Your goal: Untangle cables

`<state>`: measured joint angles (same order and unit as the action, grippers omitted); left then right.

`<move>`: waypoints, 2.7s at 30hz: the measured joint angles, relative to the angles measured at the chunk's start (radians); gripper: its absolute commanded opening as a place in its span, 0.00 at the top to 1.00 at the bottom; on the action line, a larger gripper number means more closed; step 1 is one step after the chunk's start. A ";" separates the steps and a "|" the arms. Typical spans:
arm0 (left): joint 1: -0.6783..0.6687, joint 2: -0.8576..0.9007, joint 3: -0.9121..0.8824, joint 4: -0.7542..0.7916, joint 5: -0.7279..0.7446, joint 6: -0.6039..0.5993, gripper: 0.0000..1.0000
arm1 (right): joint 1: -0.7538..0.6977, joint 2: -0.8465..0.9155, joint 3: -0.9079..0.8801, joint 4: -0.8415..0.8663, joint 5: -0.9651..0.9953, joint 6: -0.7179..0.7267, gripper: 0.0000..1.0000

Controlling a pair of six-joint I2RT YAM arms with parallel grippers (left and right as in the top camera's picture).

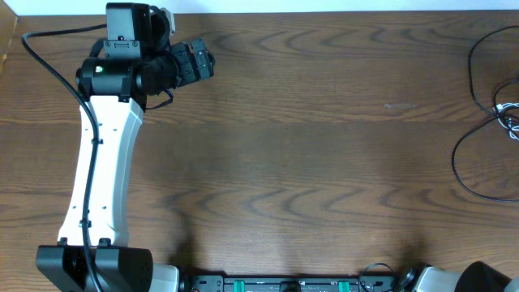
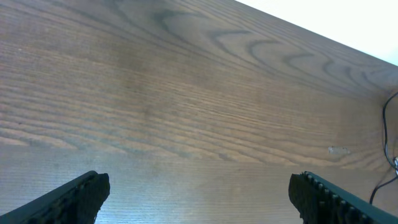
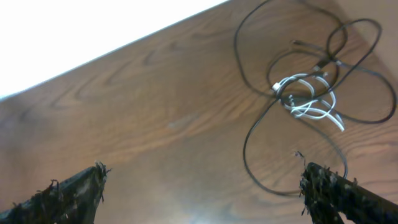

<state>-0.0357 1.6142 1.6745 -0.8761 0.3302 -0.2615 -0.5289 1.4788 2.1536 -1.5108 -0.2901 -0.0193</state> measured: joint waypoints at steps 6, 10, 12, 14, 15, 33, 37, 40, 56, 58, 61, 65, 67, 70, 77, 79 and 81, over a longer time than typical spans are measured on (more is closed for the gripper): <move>0.000 0.000 0.000 0.000 0.000 0.000 0.02 | 0.043 -0.048 0.000 -0.043 -0.008 -0.023 0.01; 0.000 0.000 0.000 0.000 0.000 0.000 0.02 | 0.052 -0.085 0.000 -0.075 -0.023 -0.027 0.01; 0.000 0.000 0.000 0.000 0.000 0.000 0.02 | 0.053 -0.100 0.000 -0.101 -0.029 -0.029 0.01; 0.000 0.000 0.000 0.000 0.000 0.000 0.02 | 0.055 -0.106 0.000 -0.122 -0.031 -0.030 0.01; 0.000 0.000 0.000 0.000 0.000 0.000 0.02 | 0.055 -0.108 0.000 -0.128 -0.032 -0.030 0.01; 0.000 0.000 0.000 0.000 0.000 0.000 0.02 | 0.055 -0.105 0.000 -0.183 -0.013 -0.035 0.01; 0.000 0.000 0.000 0.000 0.000 0.000 0.02 | 0.056 -0.105 0.000 -0.183 -0.013 -0.056 0.01; 0.000 0.000 0.000 0.000 0.000 0.000 0.02 | 0.064 -0.105 0.000 -0.183 -0.011 -0.089 0.01; 0.000 0.000 0.000 -0.002 -0.003 0.000 0.02 | 0.259 -0.451 -0.393 0.196 -0.004 -0.147 0.01; 0.000 0.000 0.000 -0.002 -0.004 0.000 0.02 | 0.285 -0.506 -0.497 0.277 -0.003 -0.150 0.01; 0.000 0.000 0.000 -0.002 -0.005 0.000 0.02 | 0.325 -0.600 -0.673 0.410 -0.002 -0.151 0.01; 0.000 0.000 0.000 -0.002 -0.008 0.000 0.02 | 0.362 -0.731 -0.897 0.588 -0.002 -0.151 0.01; 0.000 0.000 0.000 -0.002 -0.008 0.000 0.02 | 0.378 -0.798 -1.000 0.677 -0.002 -0.153 0.01; 0.000 0.000 0.000 -0.002 -0.009 0.000 0.02 | 0.407 -0.922 -1.180 0.835 -0.002 -0.156 0.01; 0.000 0.000 0.000 -0.003 -0.012 0.000 0.02 | 0.423 -1.140 -1.538 1.114 -0.026 -0.158 0.01; 0.000 0.000 0.000 -0.002 -0.012 0.000 0.02 | 0.429 -1.200 -1.634 1.193 -0.033 -0.158 0.01; 0.000 0.000 0.000 -0.003 -0.013 0.000 0.02 | 0.439 -1.256 -1.718 1.260 -0.036 -0.158 0.01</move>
<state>-0.0357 1.6142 1.6745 -0.8787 0.3176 -0.2615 -0.0902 0.2230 0.4358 -0.2504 -0.3264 -0.1768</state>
